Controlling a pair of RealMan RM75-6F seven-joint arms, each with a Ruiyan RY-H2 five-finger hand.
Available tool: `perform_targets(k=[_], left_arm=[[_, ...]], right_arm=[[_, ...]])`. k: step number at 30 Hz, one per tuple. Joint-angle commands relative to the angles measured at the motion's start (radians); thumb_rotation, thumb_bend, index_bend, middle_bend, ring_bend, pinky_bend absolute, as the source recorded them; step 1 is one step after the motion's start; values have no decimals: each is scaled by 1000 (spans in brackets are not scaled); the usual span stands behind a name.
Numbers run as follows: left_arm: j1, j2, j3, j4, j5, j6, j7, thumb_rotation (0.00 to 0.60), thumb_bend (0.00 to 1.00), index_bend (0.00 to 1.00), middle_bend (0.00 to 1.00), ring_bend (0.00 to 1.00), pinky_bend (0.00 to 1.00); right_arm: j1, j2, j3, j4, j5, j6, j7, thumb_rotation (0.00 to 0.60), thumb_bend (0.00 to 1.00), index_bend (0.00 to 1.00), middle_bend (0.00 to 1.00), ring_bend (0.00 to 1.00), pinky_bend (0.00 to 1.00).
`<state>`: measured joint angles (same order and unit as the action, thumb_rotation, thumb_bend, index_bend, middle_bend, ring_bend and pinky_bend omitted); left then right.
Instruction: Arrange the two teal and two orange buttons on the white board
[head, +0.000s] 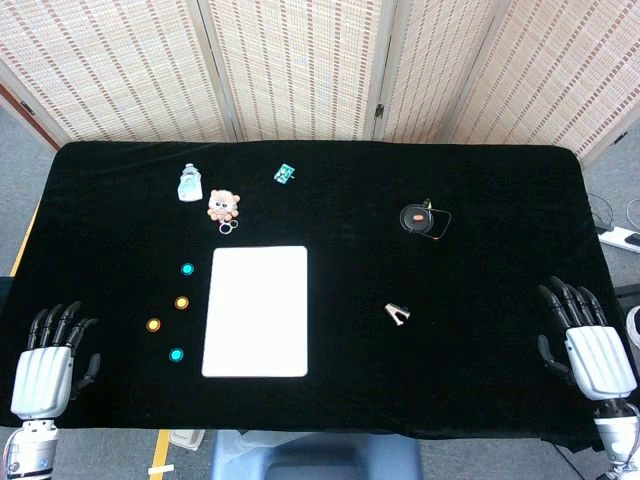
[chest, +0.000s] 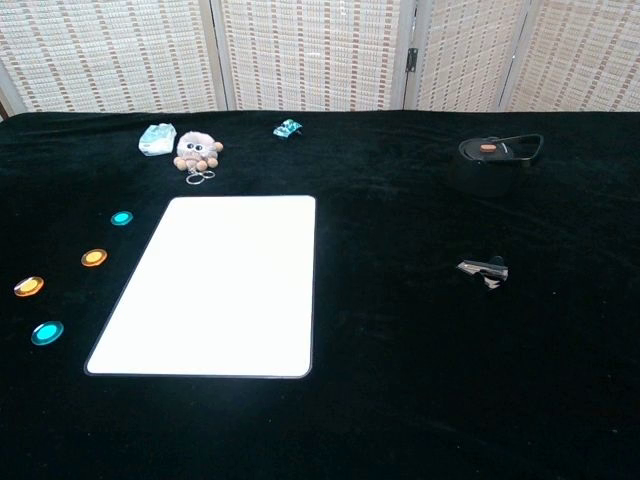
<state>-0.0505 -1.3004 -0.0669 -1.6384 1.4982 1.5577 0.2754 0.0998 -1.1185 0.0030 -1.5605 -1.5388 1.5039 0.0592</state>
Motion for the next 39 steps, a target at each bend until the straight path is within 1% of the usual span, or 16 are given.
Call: perform_targets(k=[1, 7, 13, 18, 23, 27, 34, 39], left_arm=[[-3, 0, 0, 0, -1, -3, 0, 600, 462, 275, 114, 34, 0], [-6, 2, 0, -3, 2, -4, 1, 600, 462, 275, 114, 34, 0], [-18, 12, -3, -10, 14, -9, -4, 600, 461, 275, 114, 34, 0], [-61, 29, -20, 1, 28, -52, -34, 600, 461, 295, 114, 34, 0], [-149, 29, -62, 50, 16, -152, -105, 600, 462, 333, 114, 36, 0], [-235, 8, -100, 110, -23, -265, -163, 600, 462, 351, 114, 44, 0], [-365, -61, -145, 231, -98, -425, -163, 600, 469, 374, 114, 48, 0], [-439, -123, -162, 327, -161, -524, -158, 600, 484, 391, 114, 48, 0]], right_arm=[[-1, -2, 4, -1, 2, -1, -1, 546, 589, 0, 0, 48, 0], [-3, -2, 9, -1, -1, -4, 3, 545, 589, 0, 0, 51, 0], [-13, 1, 13, 4, -16, 18, 20, 547, 589, 0, 0, 57, 0], [-15, 12, 20, 4, -22, 27, 34, 546, 589, 0, 0, 60, 0], [-12, 26, 29, -7, -32, 33, 38, 547, 588, 0, 0, 65, 0], [-9, 35, 31, -22, -42, 30, 32, 547, 589, 0, 0, 66, 0], [-13, 48, 33, -47, -45, 34, 17, 544, 589, 0, 0, 66, 0], [-18, 54, 34, -57, -40, 34, 12, 546, 589, 0, 0, 66, 0]])
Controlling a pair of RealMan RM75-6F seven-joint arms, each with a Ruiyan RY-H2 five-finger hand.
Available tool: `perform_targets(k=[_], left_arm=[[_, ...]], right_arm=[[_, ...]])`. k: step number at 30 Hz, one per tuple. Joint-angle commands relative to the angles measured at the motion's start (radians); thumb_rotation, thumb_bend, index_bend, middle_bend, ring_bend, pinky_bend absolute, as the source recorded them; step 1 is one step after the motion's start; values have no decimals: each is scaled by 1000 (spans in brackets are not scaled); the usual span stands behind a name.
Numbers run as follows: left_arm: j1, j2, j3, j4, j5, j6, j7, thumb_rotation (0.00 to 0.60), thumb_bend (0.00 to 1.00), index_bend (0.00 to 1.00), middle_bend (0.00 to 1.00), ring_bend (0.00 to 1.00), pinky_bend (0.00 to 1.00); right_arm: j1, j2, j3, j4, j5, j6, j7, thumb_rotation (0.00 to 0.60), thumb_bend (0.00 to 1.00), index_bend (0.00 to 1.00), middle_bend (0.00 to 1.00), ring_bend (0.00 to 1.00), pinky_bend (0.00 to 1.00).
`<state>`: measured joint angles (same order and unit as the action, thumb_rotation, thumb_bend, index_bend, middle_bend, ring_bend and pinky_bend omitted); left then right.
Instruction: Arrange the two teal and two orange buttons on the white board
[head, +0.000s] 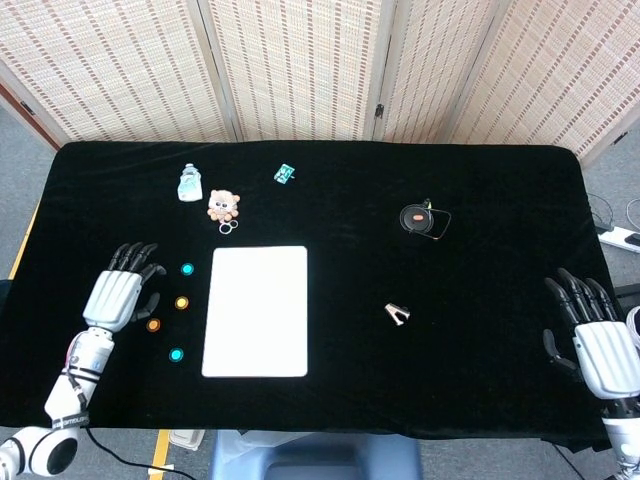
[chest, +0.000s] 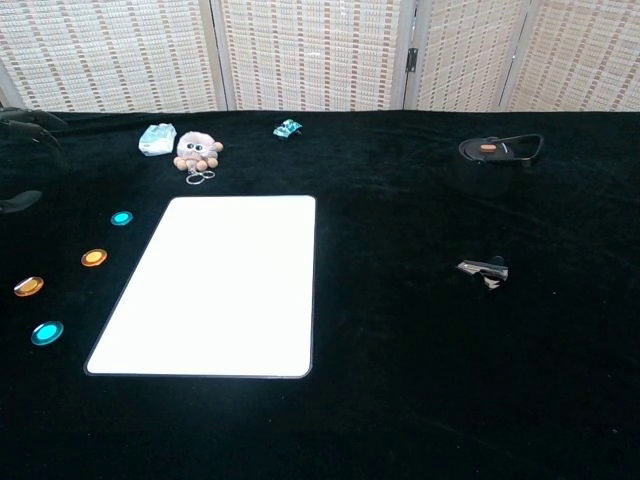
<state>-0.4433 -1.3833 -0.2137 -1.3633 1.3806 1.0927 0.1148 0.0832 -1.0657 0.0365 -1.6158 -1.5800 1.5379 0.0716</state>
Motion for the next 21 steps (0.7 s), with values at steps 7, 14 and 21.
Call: perform_targets(k=[7, 14, 21], left_arm=[[-127, -121, -30, 183, -137, -174, 24, 600, 482, 372, 101, 8, 0], [-189, -167, -42, 272, -212, -259, 58, 600, 432, 348, 60, 0, 0], [-236, -212, -41, 333, -254, -300, 82, 600, 426, 360, 57, 0, 0]], right_arm=[[-4, 2, 4, -4, 14, -8, -1, 546, 590, 0, 0, 66, 0], [0, 2, 8, -9, 20, -20, -4, 546, 589, 0, 0, 66, 0], [1, 0, 11, -10, 32, -31, -8, 546, 589, 0, 0, 66, 0]])
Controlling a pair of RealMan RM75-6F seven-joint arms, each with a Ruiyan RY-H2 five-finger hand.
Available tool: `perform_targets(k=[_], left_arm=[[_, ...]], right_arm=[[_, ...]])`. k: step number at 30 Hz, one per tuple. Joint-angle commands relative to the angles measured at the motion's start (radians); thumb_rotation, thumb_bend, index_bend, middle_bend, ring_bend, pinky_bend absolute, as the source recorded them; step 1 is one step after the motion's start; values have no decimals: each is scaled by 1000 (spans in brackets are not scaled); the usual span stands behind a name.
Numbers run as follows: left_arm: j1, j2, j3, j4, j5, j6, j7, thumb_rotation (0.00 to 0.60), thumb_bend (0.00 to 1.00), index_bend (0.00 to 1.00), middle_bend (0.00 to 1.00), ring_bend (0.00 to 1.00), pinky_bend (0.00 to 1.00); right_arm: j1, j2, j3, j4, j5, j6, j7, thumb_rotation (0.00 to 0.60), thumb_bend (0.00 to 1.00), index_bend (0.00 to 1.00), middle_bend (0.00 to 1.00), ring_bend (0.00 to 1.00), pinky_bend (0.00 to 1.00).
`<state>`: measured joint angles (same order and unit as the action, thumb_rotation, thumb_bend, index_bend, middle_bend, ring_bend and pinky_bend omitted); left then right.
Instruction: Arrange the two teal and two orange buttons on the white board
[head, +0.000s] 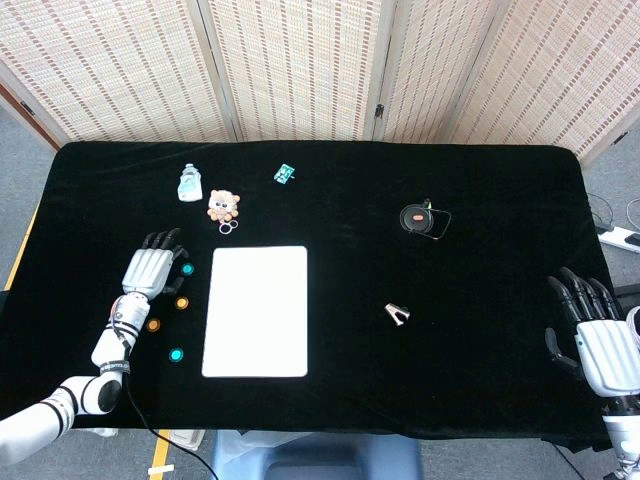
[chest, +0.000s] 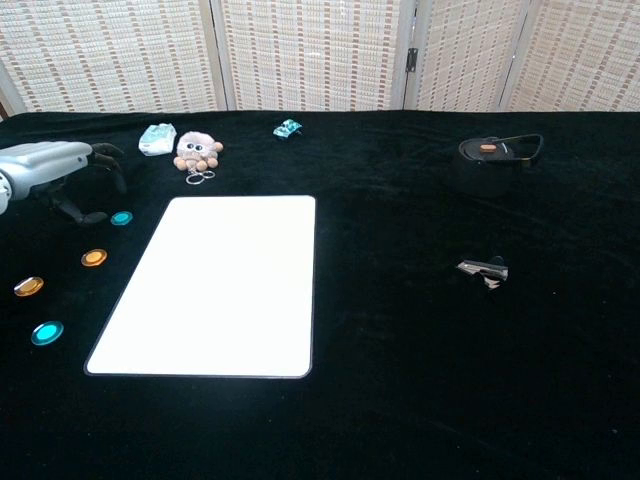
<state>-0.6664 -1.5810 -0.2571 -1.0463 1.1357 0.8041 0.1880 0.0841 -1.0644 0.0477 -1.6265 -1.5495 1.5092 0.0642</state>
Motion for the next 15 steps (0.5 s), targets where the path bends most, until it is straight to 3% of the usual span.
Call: perform_targets(k=[1, 15], left_arm=[[-19, -20, 3, 24, -14, -16, 11, 600, 425, 360, 57, 0, 0], [-38, -65, 30, 81, -31, -12, 14, 600, 422, 392, 57, 0, 0]], right_arm=[[1, -1, 0, 0, 2, -4, 0, 546, 589, 0, 0, 66, 0], [-6, -4, 2, 6, 8, -2, 10, 544, 589, 0, 0, 64, 0]])
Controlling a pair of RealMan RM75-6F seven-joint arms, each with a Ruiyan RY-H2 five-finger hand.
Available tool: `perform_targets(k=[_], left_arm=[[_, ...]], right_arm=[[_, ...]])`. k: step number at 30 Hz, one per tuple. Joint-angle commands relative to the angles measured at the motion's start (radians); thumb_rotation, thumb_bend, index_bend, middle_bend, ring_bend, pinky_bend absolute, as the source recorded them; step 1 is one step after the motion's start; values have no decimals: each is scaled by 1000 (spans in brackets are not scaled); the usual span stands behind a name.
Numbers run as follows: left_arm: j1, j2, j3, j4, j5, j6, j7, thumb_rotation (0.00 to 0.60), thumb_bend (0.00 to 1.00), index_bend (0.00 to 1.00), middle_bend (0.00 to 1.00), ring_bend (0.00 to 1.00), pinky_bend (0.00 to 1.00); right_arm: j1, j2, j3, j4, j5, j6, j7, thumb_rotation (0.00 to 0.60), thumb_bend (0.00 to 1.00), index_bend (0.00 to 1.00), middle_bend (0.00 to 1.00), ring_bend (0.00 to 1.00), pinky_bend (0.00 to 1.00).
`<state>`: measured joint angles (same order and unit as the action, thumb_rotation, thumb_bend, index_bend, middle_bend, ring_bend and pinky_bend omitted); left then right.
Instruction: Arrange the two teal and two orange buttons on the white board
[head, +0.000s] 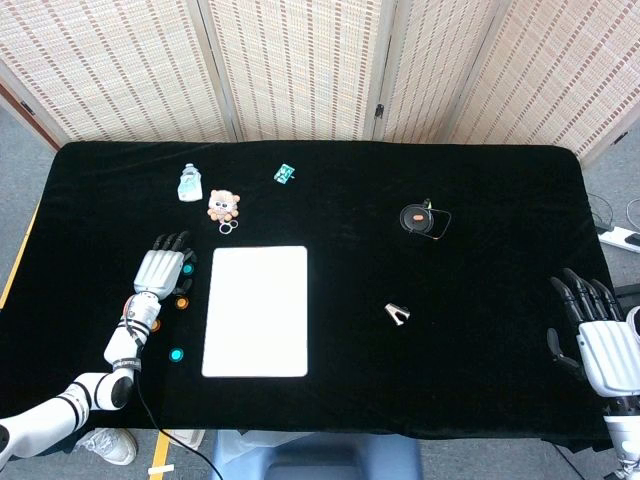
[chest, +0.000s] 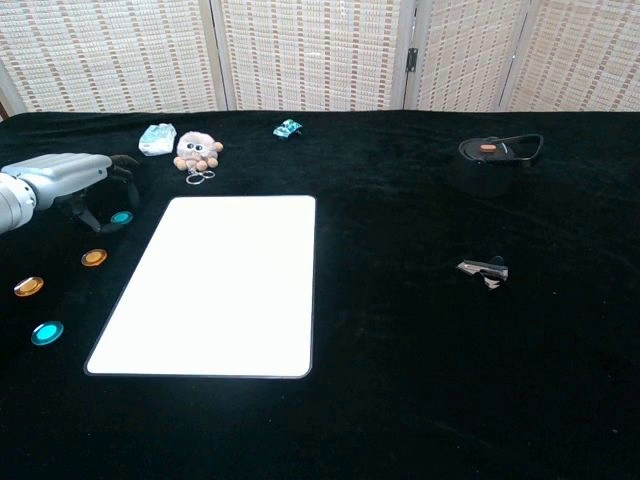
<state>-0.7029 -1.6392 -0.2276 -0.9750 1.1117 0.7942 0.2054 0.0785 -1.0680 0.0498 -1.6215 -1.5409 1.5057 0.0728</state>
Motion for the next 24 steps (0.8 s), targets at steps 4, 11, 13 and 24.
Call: perform_targets(k=[4, 11, 13, 24], left_arm=[[-7, -20, 2, 37, -14, -4, -3, 600, 422, 393, 57, 0, 0], [-13, -32, 0, 76, -41, -24, -4, 600, 422, 408, 57, 0, 0], [-14, -36, 0, 86, -46, -27, -4, 600, 422, 412, 57, 0, 0], [-26, -56, -2, 114, -52, -34, -11, 600, 425, 417, 57, 0, 0]], right_arm=[[-4, -1, 1, 4, 3, 2, 5, 546, 589, 0, 0, 63, 0], [-4, -4, 2, 7, 6, -2, 9, 546, 589, 0, 0, 63, 0], [-4, -5, 2, 8, 6, -2, 10, 546, 589, 0, 0, 62, 0], [-11, -4, 3, 8, 11, 1, 12, 546, 589, 0, 0, 56, 0]])
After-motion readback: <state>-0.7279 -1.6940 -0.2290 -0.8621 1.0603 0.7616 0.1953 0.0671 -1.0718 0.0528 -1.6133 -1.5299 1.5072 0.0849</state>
